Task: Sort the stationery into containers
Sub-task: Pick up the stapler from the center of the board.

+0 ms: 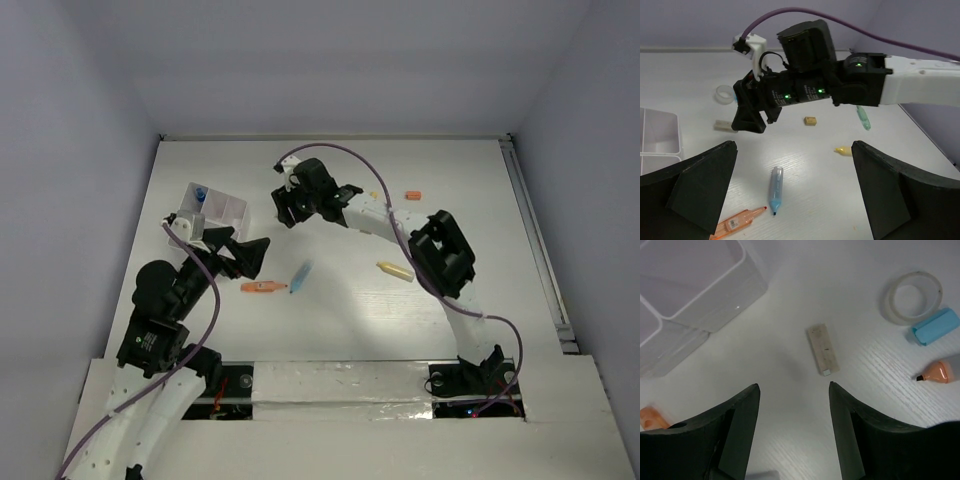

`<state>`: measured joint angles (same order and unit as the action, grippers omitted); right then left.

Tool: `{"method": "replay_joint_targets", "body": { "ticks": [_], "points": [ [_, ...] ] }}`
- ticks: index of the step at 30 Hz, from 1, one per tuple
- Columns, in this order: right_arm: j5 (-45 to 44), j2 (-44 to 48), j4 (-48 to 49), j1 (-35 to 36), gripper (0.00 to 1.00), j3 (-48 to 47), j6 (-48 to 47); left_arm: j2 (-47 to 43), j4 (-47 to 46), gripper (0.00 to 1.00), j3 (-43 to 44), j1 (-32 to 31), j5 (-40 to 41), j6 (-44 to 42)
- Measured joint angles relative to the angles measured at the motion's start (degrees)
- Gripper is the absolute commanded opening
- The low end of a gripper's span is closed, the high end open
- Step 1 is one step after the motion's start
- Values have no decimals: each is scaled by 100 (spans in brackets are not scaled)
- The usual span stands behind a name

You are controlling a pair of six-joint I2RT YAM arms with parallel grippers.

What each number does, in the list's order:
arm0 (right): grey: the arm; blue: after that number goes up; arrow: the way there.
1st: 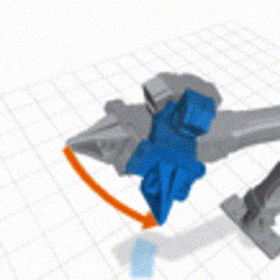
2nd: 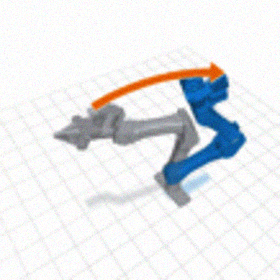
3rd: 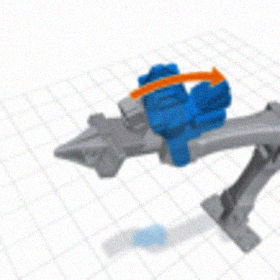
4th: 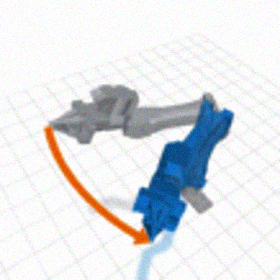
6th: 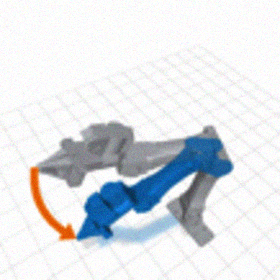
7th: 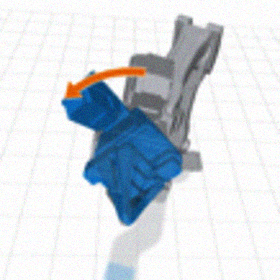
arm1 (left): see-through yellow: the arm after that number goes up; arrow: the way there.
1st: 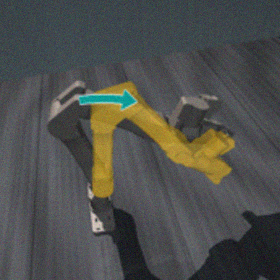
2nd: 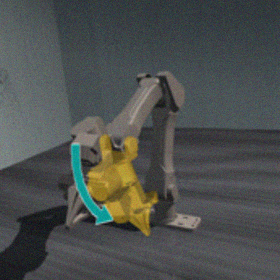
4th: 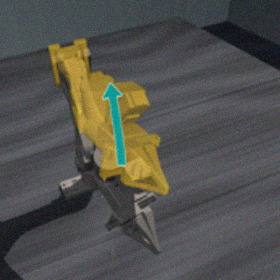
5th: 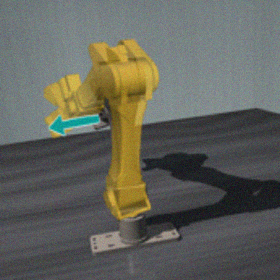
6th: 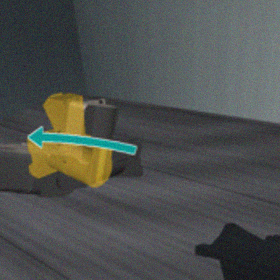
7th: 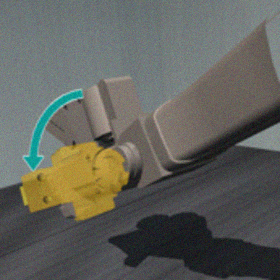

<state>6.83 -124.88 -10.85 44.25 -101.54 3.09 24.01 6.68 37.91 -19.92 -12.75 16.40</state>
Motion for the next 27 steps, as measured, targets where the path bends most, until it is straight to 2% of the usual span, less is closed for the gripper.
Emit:
{"method": "replay_joint_targets", "body": {
  "ticks": [9,14,17,18,20,21,22,24,27],
  "points": [
    [160,-1399,-1003,-262,64,-1853,-470,-37,2,99,39,-199,127,-44],
    [227,-1843,-1283,-297,61,-2321,-551,-76,2,99,39,-249,144,-48],
    [348,-2004,-1353,-295,51,-2391,-566,-101,0,99,39,-251,144,-48],
    [389,-2004,-1342,-295,41,-2409,-529,-103,-2,99,39,-251,146,-48],
    [437,-2004,-1360,-295,30,-2404,-479,-103,2,99,39,-269,149,-48],
    [457,-2004,-1344,-295,15,-2382,-457,-103,0,99,39,-289,151,-50],
    [459,-2000,-1287,-295,8,-2339,-446,-103,0,99,39,-293,151,-48],
    [431,-1937,-1110,-297,1,-2212,-304,-103,0,99,39,-302,149,-48],
    [396,-1725,-649,-297,0,-1749,-68,-103,0,99,39,-302,155,-48]
  ]
}}
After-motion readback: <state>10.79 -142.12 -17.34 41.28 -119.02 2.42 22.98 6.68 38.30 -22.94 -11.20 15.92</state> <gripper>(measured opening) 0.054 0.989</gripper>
